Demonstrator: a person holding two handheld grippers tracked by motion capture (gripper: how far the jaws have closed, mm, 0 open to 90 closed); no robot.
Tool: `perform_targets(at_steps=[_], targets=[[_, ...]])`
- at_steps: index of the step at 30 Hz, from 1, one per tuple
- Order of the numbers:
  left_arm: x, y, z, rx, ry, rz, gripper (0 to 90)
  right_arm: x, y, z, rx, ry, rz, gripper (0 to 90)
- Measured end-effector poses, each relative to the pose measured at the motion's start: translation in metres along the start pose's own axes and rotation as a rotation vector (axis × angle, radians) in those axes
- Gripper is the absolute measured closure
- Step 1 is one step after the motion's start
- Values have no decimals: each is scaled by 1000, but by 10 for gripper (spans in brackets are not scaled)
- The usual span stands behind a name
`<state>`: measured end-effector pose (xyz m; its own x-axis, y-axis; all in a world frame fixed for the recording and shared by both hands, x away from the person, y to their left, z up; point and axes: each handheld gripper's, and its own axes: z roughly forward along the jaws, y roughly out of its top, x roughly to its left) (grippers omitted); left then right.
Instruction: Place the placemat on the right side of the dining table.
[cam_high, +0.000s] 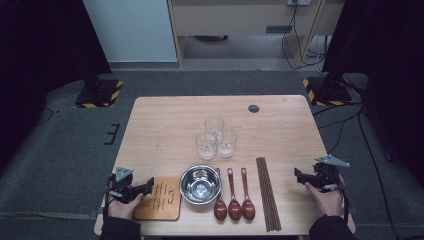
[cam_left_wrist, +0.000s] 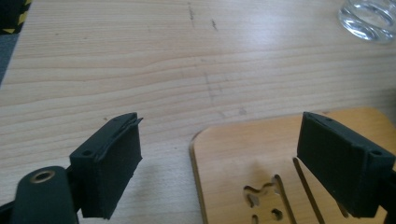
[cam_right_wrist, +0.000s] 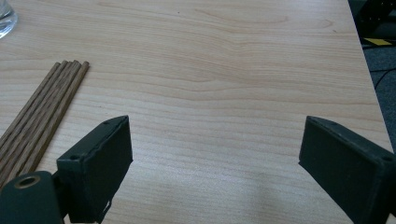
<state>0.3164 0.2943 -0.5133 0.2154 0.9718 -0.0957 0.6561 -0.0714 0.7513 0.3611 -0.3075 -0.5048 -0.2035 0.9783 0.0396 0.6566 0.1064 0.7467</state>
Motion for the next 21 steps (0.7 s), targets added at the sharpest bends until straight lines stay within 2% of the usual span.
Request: perform_targets(at_steps=[13, 21], targets=[[-11, -3, 5, 33, -18, 45, 89, 2, 1, -1, 7, 4, 2, 89], [-13, -5, 9, 57, -24, 41, 72, 1, 0, -2, 9, 6, 7, 88]])
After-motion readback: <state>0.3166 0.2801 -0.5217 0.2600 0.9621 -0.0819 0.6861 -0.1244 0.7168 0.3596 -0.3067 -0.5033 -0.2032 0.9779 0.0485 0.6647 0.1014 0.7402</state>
